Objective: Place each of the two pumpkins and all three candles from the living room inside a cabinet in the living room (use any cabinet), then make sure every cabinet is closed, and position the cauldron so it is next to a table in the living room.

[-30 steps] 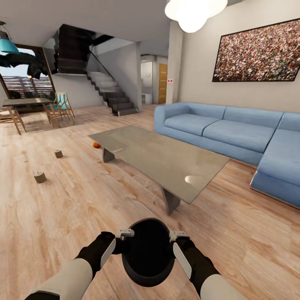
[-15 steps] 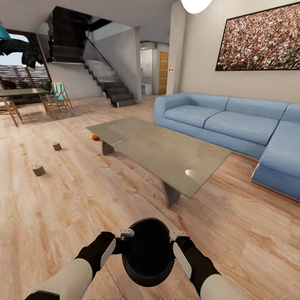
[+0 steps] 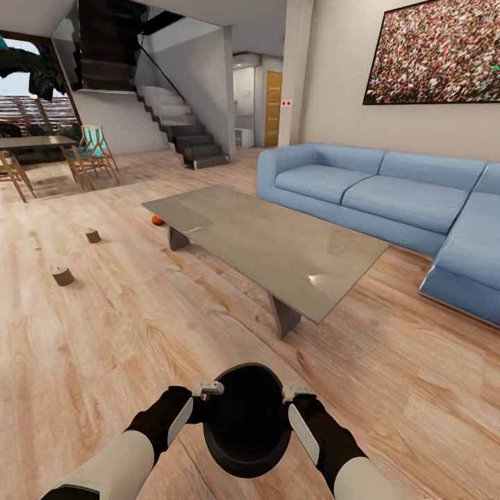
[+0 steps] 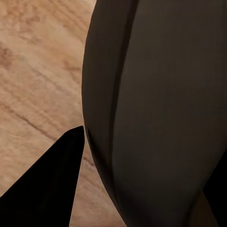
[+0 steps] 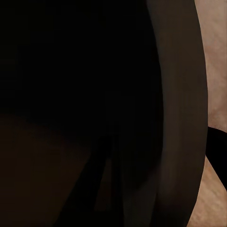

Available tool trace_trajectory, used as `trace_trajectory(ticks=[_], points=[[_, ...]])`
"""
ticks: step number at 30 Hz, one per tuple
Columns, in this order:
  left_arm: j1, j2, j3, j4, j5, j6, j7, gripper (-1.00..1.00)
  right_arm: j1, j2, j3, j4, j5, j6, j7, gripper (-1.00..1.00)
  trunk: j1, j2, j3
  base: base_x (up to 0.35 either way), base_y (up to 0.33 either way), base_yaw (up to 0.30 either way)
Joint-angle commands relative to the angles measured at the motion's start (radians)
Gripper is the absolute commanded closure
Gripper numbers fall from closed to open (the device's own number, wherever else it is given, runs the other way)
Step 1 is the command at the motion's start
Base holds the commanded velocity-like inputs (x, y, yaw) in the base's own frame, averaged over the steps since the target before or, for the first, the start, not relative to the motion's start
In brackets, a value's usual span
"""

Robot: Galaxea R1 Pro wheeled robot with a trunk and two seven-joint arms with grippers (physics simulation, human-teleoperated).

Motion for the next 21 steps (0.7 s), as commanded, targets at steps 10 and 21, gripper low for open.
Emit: trace_trajectory(ticks=[10, 21], points=[[0.000, 0.001, -0.029, -0.004, 0.046, 0.007, -0.022, 1.00, -0.001, 0.000, 0.005, 0.000, -0.042, 0.000, -0.009, 1.00, 0.000, -0.001, -0.001, 0.048, 0.000, 0.000], [0.000, 0.001, -0.029, -0.004, 0.046, 0.008, -0.026, 1.00, -0.001, 0.000, 0.005, 0.000, -0.042, 0.000, -0.009, 1.00, 0.000, -0.001, -0.001, 0.259, 0.015, -0.093]])
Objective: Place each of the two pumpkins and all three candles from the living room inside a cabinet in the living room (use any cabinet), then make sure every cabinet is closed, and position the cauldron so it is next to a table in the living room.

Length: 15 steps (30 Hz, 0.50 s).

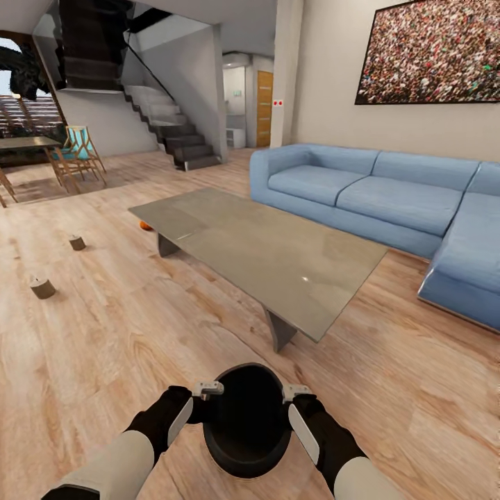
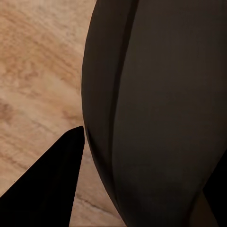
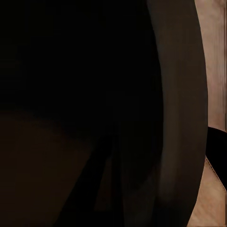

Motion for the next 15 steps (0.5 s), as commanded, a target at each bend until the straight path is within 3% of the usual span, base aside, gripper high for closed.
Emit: trace_trajectory(ticks=[1, 6, 15], points=[[0.000, 0.002, -0.028, -0.004, 0.044, 0.006, -0.028, 1.00, -0.001, 0.000, 0.005, 0.001, -0.041, 0.000, -0.010, 1.00, 0.000, 0.000, -0.001, 0.117, 0.122, -0.251], [0.000, 0.002, -0.028, -0.004, 0.044, 0.006, -0.028, 1.00, -0.001, 0.000, 0.005, 0.001, -0.041, 0.000, -0.010, 1.00, 0.000, 0.000, -0.001, 0.055, 0.179, -0.237], [0.000, 0.002, -0.028, -0.004, 0.044, 0.006, -0.028, 1.00, -0.001, 0.000, 0.005, 0.001, -0.041, 0.000, -0.010, 1.00, 0.000, 0.000, 0.000, 0.199, 0.222, -0.076]])
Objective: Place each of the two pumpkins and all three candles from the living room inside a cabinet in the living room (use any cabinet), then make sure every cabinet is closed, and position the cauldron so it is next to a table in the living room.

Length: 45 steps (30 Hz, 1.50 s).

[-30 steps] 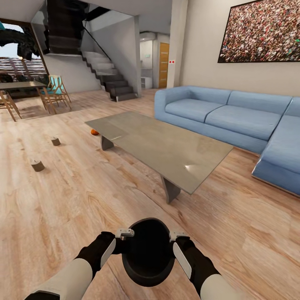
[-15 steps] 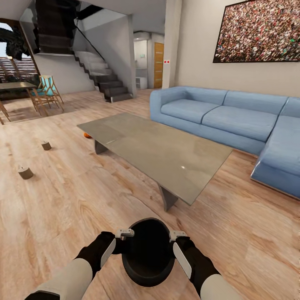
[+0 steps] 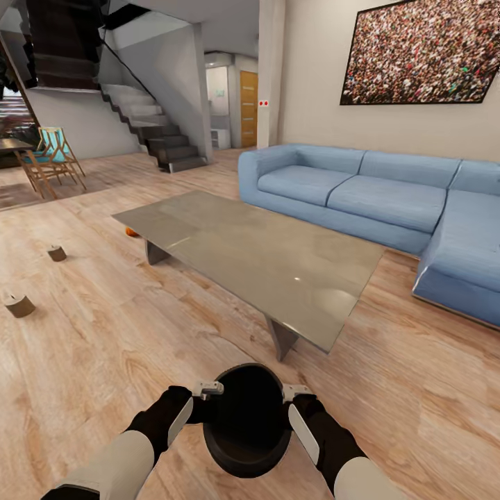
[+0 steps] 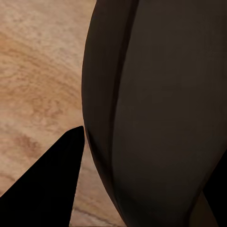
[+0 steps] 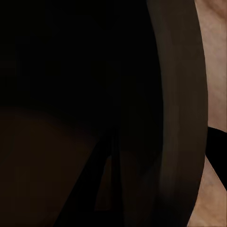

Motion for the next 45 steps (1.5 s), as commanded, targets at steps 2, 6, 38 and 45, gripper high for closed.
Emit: trace_trajectory(ticks=[2, 6, 38, 45], points=[[0.000, 0.002, -0.028, -0.004, 0.044, 0.006, -0.028, 1.00, -0.001, 0.000, 0.005, 0.000, -0.041, 0.000, -0.010, 1.00, 0.000, 0.000, 0.000, 0.253, 0.211, -0.182], [0.000, 0.002, -0.028, -0.004, 0.044, 0.006, -0.029, 1.00, -0.001, 0.000, 0.005, 0.000, -0.041, 0.000, -0.010, 1.00, 0.000, 0.000, 0.001, 0.266, 0.087, -0.111], [0.002, -0.010, 0.087, -0.019, -0.101, -0.044, -0.024, 1.00, -0.001, 0.000, 0.008, -0.005, 0.007, -0.046, -0.002, 1.00, 0.005, -0.003, -0.037, 0.045, 0.003, -0.004], [0.002, -0.011, 0.087, -0.019, -0.101, -0.044, -0.024, 1.00, -0.001, 0.000, 0.008, -0.005, 0.007, -0.046, -0.002, 1.00, 0.005, -0.003, -0.037, 0.000, 0.000, 0.000]])
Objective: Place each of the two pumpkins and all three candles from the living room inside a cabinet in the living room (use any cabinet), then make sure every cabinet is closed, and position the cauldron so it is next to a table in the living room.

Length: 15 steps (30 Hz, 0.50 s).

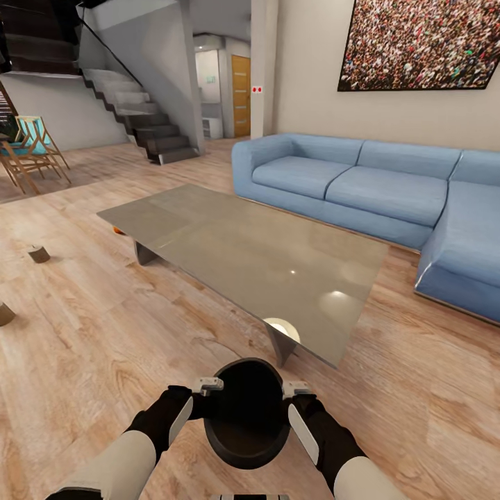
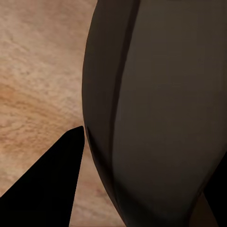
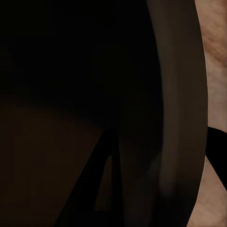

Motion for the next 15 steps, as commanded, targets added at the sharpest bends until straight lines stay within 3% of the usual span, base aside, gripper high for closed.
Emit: trace_trajectory(ticks=[1, 9, 10, 15], points=[[-0.001, 0.006, -0.007, -0.008, 0.002, 0.006, -0.003, 1.00, 0.000, 0.000, 0.004, 0.001, -0.016, 0.004, -0.012, 1.00, 0.000, 0.000, -0.001, 0.000, 0.000, 0.000], [0.003, 0.004, 0.011, -0.001, -0.027, 0.008, -0.009, 1.00, -0.001, 0.000, 0.004, 0.008, -0.033, -0.015, -0.010, 1.00, 0.003, -0.002, -0.028, 0.000, 0.000, 0.000], [0.003, 0.020, -0.105, -0.001, 0.123, 0.008, -0.009, 1.00, -0.001, 0.000, 0.004, -0.005, -0.053, -0.015, -0.010, 1.00, 0.003, -0.002, -0.028, 0.000, 0.000, 0.000], [0.003, 0.020, -0.105, -0.001, 0.123, 0.008, -0.010, 1.00, -0.001, 0.000, 0.004, -0.005, -0.052, -0.016, -0.010, 1.00, 0.003, -0.002, -0.028, 0.000, 0.000, 0.000]])
